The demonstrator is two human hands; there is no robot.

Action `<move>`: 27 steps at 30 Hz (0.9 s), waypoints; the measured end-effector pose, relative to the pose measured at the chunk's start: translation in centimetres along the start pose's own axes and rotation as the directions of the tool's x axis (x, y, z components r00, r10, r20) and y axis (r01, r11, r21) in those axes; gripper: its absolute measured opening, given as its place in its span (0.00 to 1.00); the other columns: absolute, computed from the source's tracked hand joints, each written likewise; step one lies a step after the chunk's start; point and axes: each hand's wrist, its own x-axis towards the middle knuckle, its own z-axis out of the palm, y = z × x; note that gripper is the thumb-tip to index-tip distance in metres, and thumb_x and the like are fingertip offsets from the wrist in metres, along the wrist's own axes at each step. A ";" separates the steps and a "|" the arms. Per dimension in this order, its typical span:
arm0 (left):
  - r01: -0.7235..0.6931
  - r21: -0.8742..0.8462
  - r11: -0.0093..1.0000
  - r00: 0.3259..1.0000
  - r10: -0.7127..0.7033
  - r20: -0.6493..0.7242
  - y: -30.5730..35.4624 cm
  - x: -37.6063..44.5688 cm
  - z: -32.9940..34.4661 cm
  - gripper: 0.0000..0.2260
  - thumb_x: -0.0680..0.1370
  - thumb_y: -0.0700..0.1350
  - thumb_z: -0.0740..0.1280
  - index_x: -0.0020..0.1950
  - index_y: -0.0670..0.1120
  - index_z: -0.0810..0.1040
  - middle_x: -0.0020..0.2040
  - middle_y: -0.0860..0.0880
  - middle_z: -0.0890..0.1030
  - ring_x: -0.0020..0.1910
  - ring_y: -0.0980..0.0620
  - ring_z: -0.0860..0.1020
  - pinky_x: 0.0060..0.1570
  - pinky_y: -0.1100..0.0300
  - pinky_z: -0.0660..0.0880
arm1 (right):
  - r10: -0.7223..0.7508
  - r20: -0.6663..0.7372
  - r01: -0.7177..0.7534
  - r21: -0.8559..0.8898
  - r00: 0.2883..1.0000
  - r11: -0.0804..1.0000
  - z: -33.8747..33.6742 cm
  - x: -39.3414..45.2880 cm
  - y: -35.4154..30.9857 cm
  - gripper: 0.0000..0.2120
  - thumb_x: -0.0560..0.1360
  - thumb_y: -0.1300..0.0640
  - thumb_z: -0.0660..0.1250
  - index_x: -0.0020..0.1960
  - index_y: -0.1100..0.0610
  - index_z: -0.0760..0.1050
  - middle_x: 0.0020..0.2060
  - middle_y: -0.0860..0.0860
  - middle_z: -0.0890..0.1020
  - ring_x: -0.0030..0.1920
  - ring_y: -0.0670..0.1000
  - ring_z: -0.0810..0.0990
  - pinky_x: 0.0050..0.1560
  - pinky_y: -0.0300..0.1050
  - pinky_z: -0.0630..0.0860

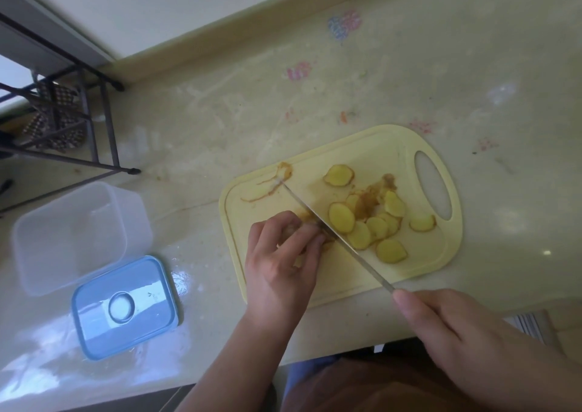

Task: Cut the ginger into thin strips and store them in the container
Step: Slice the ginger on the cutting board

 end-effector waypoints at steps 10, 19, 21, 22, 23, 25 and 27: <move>-0.009 -0.005 1.000 1.000 0.009 -0.002 -0.1 0.0 0.0 0.02 0.76 0.42 0.74 0.46 0.44 0.87 0.48 0.47 0.81 0.45 0.46 0.76 0.47 0.57 0.73 | 0.018 0.121 -0.015 -0.022 0.992 1.000 0.3 1.0 0.3 0.49 0.63 0.20 0.40 0.46 0.59 0.81 0.41 0.53 0.84 0.47 0.44 0.78 0.51 0.41 0.71; -0.013 -0.001 1.000 1.000 0.013 -0.009 -0.1 -0.1 0.0 0.06 0.78 0.44 0.71 0.48 0.45 0.87 0.49 0.46 0.81 0.45 0.45 0.76 0.47 0.55 0.74 | -0.113 0.083 0.114 -0.011 0.990 0.993 2.2 3.6 -0.5 0.30 0.70 0.28 0.44 0.32 0.53 0.67 0.25 0.48 0.72 0.30 0.46 0.72 0.37 0.43 0.69; -0.018 0.009 1.000 1.000 0.018 0.003 -0.1 0.0 -0.1 0.04 0.77 0.42 0.73 0.48 0.45 0.87 0.49 0.46 0.80 0.45 0.45 0.77 0.46 0.54 0.75 | -0.162 0.086 0.163 -0.008 0.983 0.987 2.2 4.3 -0.9 0.30 0.70 0.28 0.44 0.31 0.52 0.64 0.23 0.47 0.69 0.27 0.45 0.69 0.33 0.42 0.66; -0.019 0.016 1.000 1.000 0.019 0.008 0.0 0.1 -0.2 0.03 0.77 0.42 0.74 0.48 0.45 0.87 0.49 0.46 0.80 0.45 0.45 0.77 0.46 0.54 0.75 | -0.168 0.086 0.169 -0.005 0.982 0.986 1.9 4.5 -0.9 0.30 0.70 0.28 0.44 0.30 0.53 0.63 0.22 0.46 0.68 0.26 0.45 0.68 0.33 0.41 0.65; -0.017 0.021 1.000 1.000 0.016 0.012 0.1 0.2 -0.2 0.03 0.76 0.42 0.74 0.47 0.45 0.87 0.49 0.47 0.80 0.46 0.45 0.77 0.47 0.55 0.75 | -0.161 0.089 0.161 0.003 0.983 0.987 1.5 4.4 -0.8 0.30 0.70 0.28 0.44 0.30 0.53 0.62 0.21 0.46 0.68 0.26 0.45 0.67 0.32 0.41 0.65; 0.000 0.016 1.000 1.000 0.000 0.013 0.2 0.3 -0.2 0.02 0.76 0.42 0.75 0.46 0.45 0.87 0.48 0.47 0.80 0.46 0.45 0.77 0.47 0.56 0.75 | -0.131 0.093 0.129 0.026 0.987 0.991 0.5 3.7 -0.1 0.30 0.71 0.28 0.45 0.31 0.54 0.60 0.21 0.46 0.67 0.25 0.45 0.66 0.32 0.40 0.64; 0.015 0.016 1.000 1.000 -0.015 0.009 0.3 0.2 -0.2 0.02 0.76 0.43 0.75 0.46 0.46 0.87 0.49 0.48 0.80 0.47 0.46 0.76 0.48 0.57 0.75 | -0.102 0.103 0.099 0.028 0.989 0.995 -0.1 2.8 0.7 0.34 0.72 0.26 0.43 0.32 0.56 0.61 0.22 0.48 0.67 0.25 0.45 0.66 0.32 0.40 0.66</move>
